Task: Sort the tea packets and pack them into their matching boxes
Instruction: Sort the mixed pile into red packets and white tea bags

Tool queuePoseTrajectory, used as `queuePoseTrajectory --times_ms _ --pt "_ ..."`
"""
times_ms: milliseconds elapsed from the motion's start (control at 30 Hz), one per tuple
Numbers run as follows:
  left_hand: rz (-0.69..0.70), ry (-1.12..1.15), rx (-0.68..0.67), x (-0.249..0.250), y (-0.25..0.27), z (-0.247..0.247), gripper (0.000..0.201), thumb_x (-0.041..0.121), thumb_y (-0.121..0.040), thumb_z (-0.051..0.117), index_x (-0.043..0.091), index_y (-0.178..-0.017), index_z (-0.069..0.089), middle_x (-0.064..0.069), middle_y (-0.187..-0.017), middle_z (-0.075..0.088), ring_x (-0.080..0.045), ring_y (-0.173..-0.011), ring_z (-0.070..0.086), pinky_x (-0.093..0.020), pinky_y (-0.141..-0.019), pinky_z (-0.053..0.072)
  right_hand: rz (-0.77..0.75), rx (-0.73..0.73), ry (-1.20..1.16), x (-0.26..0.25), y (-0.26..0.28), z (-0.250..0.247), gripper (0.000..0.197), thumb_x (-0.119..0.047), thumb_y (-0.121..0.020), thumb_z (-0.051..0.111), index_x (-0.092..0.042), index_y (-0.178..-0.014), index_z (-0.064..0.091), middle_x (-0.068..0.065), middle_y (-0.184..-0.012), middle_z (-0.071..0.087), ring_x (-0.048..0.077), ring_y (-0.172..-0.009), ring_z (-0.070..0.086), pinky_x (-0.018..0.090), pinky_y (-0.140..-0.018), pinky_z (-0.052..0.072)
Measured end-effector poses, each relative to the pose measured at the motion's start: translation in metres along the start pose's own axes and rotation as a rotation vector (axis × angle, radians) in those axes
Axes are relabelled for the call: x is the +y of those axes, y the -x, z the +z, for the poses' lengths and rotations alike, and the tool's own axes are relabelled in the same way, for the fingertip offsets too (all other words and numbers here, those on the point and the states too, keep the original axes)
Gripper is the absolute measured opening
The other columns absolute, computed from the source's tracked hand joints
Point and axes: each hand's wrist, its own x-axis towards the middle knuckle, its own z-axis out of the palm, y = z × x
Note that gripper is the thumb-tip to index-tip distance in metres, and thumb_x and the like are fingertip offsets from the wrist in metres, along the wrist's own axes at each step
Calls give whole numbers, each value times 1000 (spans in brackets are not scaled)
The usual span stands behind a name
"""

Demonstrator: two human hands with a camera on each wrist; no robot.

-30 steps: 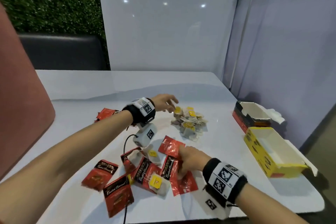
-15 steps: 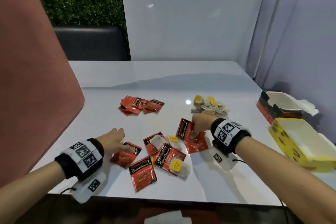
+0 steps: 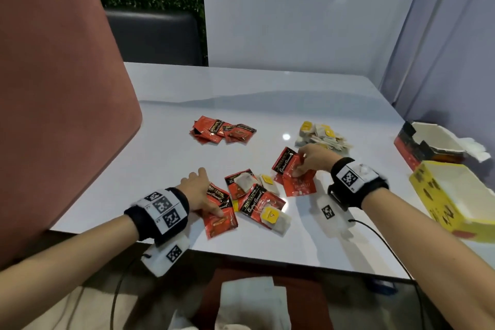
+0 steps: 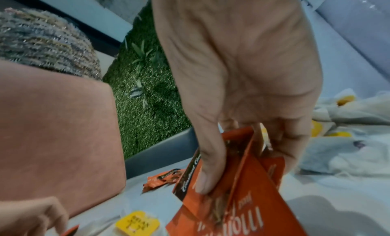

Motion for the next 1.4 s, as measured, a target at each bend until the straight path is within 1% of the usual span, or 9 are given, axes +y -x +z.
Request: queuePoseTrajectory --times_ms 167,300,433,733,867,967,1067,1233,1400 --pt "53 25 -64 -1 -1 -4 71 38 -65 82 8 -117 44 -7 -114 60 -23 -108 57 -28 -86 45 4 0 -405 7 8 0 41 -4 -78 71 -2 -116 56 14 -109 63 24 -89 62 35 -77 53" --pt "96 86 -107 -3 1 -4 39 27 -67 82 17 -100 64 -3 -108 69 -15 -90 60 -22 -79 45 -39 99 -687 6 20 -5 39 1 -80 67 -5 -117 55 8 -102 65 32 -104 61 40 -79 55" --pt "86 123 -67 -5 0 -3 36 26 -63 84 16 -94 69 0 -93 70 -12 -80 61 -19 -71 44 -94 241 -975 4 38 -7 38 -2 -82 66 -5 -118 54 15 -108 65 26 -91 65 25 -60 52" --pt "174 42 18 1 5 -1 52 29 -66 81 12 -108 57 -3 -108 65 -20 -101 59 -32 -89 47 -186 175 -1094 -27 60 27 39 -5 -84 65 -3 -121 50 14 -112 64 27 -99 64 34 -76 56" --pt "184 -102 29 3 17 12 67 41 -58 83 19 -101 36 3 -99 48 -16 -93 50 -30 -81 43 -173 145 -1117 -34 55 46 37 -4 -84 64 -2 -119 51 11 -106 66 22 -88 66 35 -74 57" --pt "174 -155 4 5 18 14 68 42 -58 83 19 -106 41 3 -103 56 -18 -99 55 -31 -84 46 -170 133 -1140 -37 52 55 33 -5 -84 65 -5 -115 53 8 -101 67 20 -84 67 33 -72 57" --pt "166 -59 -100 2 11 9 58 37 -57 85 20 -106 60 2 -108 68 -14 -98 61 -28 -88 49 -170 147 -1145 -41 53 60 31 -6 -84 65 -10 -112 54 10 -106 67 21 -89 67 35 -76 57" --pt "147 294 -96 -16 12 -3 26 26 -65 83 26 -83 64 11 -81 68 -3 -73 61 -14 -65 45 -153 161 -1117 -36 55 62 38 -8 -83 67 -9 -118 52 11 -112 66 25 -100 66 46 -90 53" --pt "146 806 -48 -23 15 -13 26 18 -83 67 8 -107 62 -11 -94 72 -22 -77 69 -33 -68 58 -258 147 -1144 -50 63 54 40 -11 -86 64 -11 -122 48 9 -114 65 24 -101 66 43 -91 53"
